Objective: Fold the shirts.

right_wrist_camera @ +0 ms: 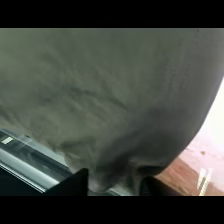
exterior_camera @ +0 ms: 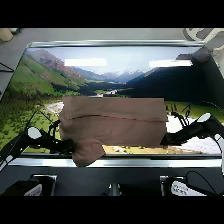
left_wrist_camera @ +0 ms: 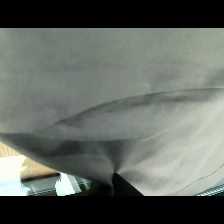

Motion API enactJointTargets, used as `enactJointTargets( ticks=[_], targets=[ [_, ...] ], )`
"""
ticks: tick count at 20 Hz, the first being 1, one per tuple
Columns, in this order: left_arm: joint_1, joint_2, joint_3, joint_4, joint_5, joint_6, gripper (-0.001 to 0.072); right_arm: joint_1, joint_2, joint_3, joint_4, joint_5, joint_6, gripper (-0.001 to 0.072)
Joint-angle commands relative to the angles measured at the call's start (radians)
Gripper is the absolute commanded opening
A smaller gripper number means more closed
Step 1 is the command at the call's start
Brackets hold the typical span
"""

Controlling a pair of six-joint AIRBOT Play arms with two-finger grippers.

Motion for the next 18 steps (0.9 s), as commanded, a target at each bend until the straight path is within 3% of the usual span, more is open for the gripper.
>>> enactJointTargets(
  ticks=[1, 2, 5, 9, 11, 14, 18],
  targets=[
    [0.0, 0.0, 0.001, 0.002, 0.037, 0.0, 0.0022, 0.0, -0.001, -0.019, 0.008, -0.007, -0.003, 0.0106],
    [0.0, 0.0, 0.001, 0.002, 0.038, 0.001, 0.0022, 0.0, -0.001, -0.019, 0.009, -0.011, -0.003, 0.0017],
    [0.001, 0.014, 0.043, 0.003, 0.014, 0.05, 0.002, 0.0, 0.003, 0.022, 0.024, -0.01, -0.066, 0.0014],
    [0.037, 0.082, 0.252, 0.071, -0.116, 0.088, 0.0019, 0.029, 0.029, 0.218, 0.026, 0.043, -0.053, 0.0013],
    [0.077, 0.066, 0.339, 0.127, -0.145, 0.087, 0.0019, 0.091, 0.024, 0.308, 0.021, -0.016, -0.048, 0.0013],
    [0.143, -0.021, 0.445, 0.122, -0.133, 0.088, 0.0019, 0.163, -0.043, 0.425, -0.055, -0.131, 0.009, 0.0013],
    [0.143, -0.219, 0.647, 0.084, -0.122, 0.105, 0.0019, 0.17, -0.182, 0.585, -0.054, -0.152, 0.035, 0.0013]
  ],
)
